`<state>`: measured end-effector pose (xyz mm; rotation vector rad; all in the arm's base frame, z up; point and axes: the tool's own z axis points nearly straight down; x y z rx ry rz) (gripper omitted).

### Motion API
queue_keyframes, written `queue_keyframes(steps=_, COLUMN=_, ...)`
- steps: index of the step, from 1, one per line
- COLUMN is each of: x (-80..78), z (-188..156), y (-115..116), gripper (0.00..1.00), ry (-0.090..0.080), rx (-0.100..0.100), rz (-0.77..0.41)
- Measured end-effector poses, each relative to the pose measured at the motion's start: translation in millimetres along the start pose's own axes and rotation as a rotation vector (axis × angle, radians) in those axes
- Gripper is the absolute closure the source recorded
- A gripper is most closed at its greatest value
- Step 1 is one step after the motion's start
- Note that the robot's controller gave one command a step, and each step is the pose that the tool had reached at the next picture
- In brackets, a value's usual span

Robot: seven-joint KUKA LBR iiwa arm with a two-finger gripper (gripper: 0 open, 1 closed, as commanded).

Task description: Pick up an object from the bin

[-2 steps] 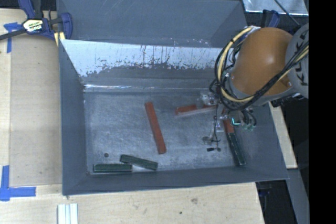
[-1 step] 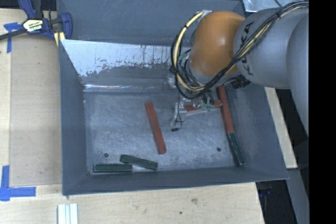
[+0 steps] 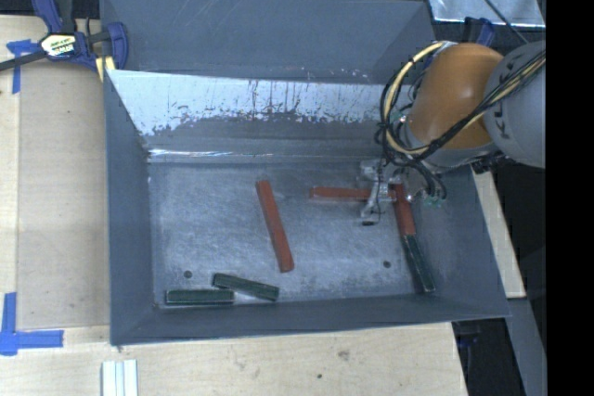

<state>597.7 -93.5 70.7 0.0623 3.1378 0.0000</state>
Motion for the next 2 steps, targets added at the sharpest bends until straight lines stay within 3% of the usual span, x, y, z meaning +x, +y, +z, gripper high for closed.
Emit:
queue_keyframes(steps=1, x=0.0, z=0, y=0, gripper=1.0, ry=0.0, rx=0.0, rz=0.0)
queue_keyframes(steps=2, x=20.9, z=-187, y=28, gripper=1.0, ry=-0.008, rx=0.001, rz=-0.028)
